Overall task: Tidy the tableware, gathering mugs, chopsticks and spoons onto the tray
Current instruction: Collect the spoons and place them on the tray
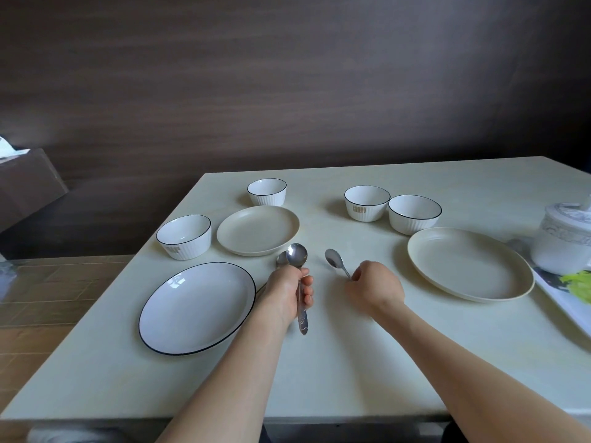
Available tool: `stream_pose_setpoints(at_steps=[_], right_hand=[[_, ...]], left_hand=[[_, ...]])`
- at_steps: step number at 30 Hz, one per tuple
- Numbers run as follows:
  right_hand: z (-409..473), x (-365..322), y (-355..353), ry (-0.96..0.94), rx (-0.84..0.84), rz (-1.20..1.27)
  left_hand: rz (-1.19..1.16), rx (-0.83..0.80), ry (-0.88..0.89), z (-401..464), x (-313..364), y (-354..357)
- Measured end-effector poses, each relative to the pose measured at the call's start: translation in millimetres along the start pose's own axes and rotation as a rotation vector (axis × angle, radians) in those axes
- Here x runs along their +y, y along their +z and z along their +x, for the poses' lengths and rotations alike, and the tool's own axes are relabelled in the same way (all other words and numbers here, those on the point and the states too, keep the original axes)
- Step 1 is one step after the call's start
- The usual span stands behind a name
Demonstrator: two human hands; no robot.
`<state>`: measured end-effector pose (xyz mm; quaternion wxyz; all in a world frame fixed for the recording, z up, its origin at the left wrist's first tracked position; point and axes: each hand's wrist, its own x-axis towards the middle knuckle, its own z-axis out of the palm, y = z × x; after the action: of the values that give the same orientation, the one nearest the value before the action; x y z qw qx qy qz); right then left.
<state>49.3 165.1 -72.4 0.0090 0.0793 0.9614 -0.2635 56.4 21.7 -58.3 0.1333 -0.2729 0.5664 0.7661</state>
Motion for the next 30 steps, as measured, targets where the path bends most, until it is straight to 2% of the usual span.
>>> stream_pose_setpoints(at_steps=[3,5,8,10,20,27,30], right_hand=[[0,0,-5,-0.078,0.155,0.167],[0,-4,-8,-0.131,0.170,0.364],[-5,-12,-11,-0.110,-0.008,0.730],[-9,-15,-10,-0.094,-0.098,0.823],[-25,-25,-2,-0.111,-0.191,0.578],[-21,-21,-2,-0.295,-0.167,0.358],[-11,-18,-11,-0.263,-0.048,0.314]], left_hand=[[-0.050,-0.021,-0.015,-2,0,-1],[-0.091,-0.043,-0.020,-5,1,0],[-0.143,-0.082,-0.023,-8,1,1],[-0.172,-0.105,-0.017,-8,1,1],[-0.040,-0.231,0.017,-12,-7,11],[-0.071,-0.159,0.057,-11,-6,10],[-0.107,-0.100,0.069,-7,-6,9]])
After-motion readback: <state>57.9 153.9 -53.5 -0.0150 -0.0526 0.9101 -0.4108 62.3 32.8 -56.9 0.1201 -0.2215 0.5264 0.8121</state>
